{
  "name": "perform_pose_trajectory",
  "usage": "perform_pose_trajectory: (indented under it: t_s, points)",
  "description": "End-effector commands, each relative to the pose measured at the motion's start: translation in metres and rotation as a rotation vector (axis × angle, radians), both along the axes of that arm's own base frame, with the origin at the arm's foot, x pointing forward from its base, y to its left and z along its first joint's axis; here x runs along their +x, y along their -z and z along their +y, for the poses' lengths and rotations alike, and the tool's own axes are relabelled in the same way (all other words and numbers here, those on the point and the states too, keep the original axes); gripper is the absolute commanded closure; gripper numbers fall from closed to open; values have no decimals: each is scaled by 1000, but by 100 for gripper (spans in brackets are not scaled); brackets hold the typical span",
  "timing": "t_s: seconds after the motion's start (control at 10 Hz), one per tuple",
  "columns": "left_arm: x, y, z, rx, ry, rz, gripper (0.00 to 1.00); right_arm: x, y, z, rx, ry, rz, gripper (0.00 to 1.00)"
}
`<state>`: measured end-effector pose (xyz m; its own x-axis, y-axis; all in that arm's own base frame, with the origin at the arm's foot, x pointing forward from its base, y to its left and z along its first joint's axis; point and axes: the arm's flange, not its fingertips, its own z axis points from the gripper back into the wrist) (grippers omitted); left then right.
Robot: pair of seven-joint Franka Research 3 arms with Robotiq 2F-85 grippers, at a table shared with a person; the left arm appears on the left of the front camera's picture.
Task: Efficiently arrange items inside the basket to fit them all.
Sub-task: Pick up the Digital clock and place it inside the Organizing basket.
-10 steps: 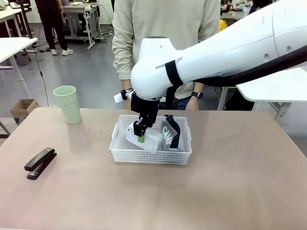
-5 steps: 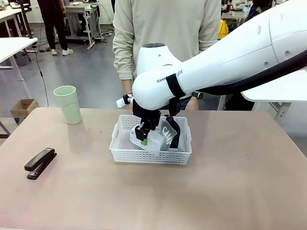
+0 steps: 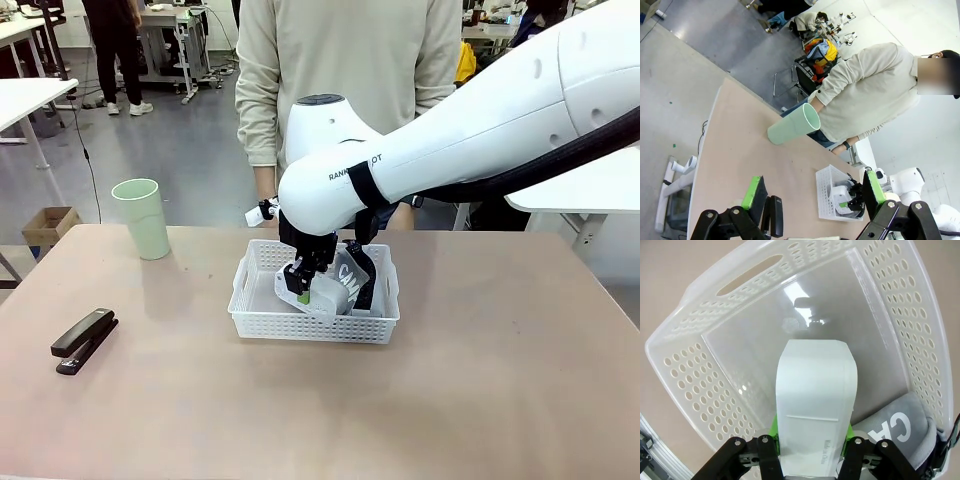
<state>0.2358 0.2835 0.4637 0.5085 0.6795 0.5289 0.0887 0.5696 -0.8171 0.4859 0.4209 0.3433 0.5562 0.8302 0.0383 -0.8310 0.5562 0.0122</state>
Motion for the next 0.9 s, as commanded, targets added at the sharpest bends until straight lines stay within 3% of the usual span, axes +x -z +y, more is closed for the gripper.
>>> perform_pose_trajectory:
  t_s: [0.0, 0.6, 0.8]
  points:
    - [1, 1, 1, 7, -1, -37, 0, -1, 4, 1, -19, 19, -52, 0]
    - [1, 1, 1, 7, -1, -37, 0, 1, -13, -11, 84, 33, -120, 0]
    - [1, 1, 1, 7, -1, -37, 0, -6, -54, -42, 172, 103, -161, 0]
